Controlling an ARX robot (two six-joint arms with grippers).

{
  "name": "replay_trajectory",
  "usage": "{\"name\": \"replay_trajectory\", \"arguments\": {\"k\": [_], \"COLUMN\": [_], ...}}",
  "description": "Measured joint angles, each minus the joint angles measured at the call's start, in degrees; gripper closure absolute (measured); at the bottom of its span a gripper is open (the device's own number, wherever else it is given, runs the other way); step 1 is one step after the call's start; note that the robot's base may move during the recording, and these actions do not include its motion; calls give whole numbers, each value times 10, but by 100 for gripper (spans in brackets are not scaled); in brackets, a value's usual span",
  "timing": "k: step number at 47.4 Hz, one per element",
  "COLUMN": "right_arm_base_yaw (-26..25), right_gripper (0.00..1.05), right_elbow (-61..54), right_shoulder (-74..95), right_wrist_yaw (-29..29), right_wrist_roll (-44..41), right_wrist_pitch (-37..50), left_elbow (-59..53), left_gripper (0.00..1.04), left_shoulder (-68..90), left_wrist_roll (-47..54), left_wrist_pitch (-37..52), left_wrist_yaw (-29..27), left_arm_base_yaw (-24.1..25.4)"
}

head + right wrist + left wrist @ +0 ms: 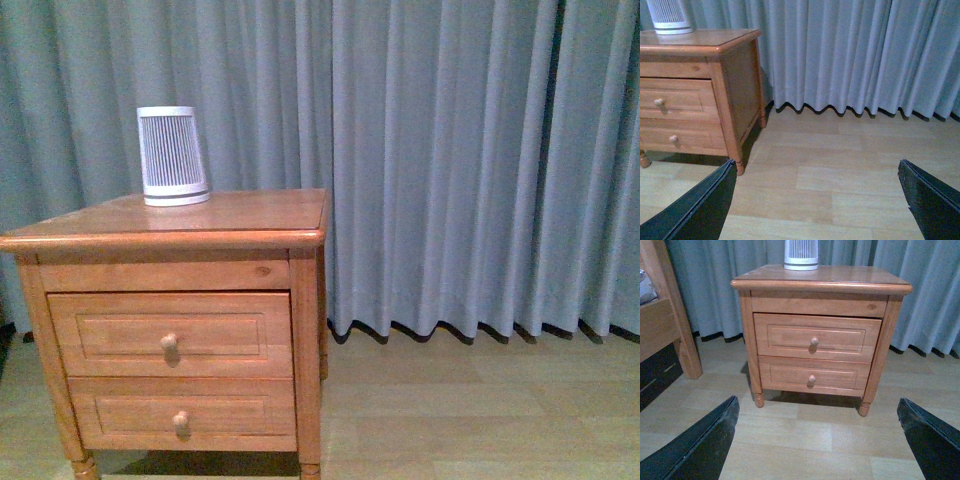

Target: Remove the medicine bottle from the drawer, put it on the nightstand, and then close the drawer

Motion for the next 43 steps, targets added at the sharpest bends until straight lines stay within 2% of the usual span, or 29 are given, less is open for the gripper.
{"name": "replay_trajectory", "arguments": {"k": [5, 9, 11, 17, 19, 21, 24, 31, 36, 43], "right_arm_base_yaw": [0, 0, 0, 0, 0, 0, 0, 0, 0, 0], "right_gripper": [7, 7, 7, 7, 7, 7, 7, 7, 7, 7], "right_elbow": [0, 0, 0, 0, 0, 0, 0, 0, 0, 0], "right_shoulder": [0, 0, 0, 0, 0, 0, 0, 0, 0, 0], "right_wrist_yaw": [0, -1, 0, 0, 0, 0, 0, 0, 0, 0], "right_wrist_roll": [0, 0, 0, 0, 0, 0, 0, 0, 0, 0], "right_wrist_pitch": [0, 0, 0, 0, 0, 0, 0, 0, 0, 0], "left_elbow": [0, 36, 36, 55, 74, 87, 118, 205, 262, 353], "left_gripper": [7, 7, 7, 7, 7, 7, 7, 7, 7, 7], "left_shoulder": [0, 63, 94, 242, 342, 405, 523, 772, 896, 1036], "left_wrist_roll": [0, -69, -83, -87, -77, -68, -57, -28, -16, -15], "left_wrist_pitch": [0, -109, -101, 61, 164, 223, 325, 502, 560, 584], "left_wrist_yaw": [0, 17, 14, 14, 5, -4, -21, -42, -48, -59], "left_arm_base_yaw": [0, 1, 0, 0, -3, -6, -16, -52, -66, -69]}}
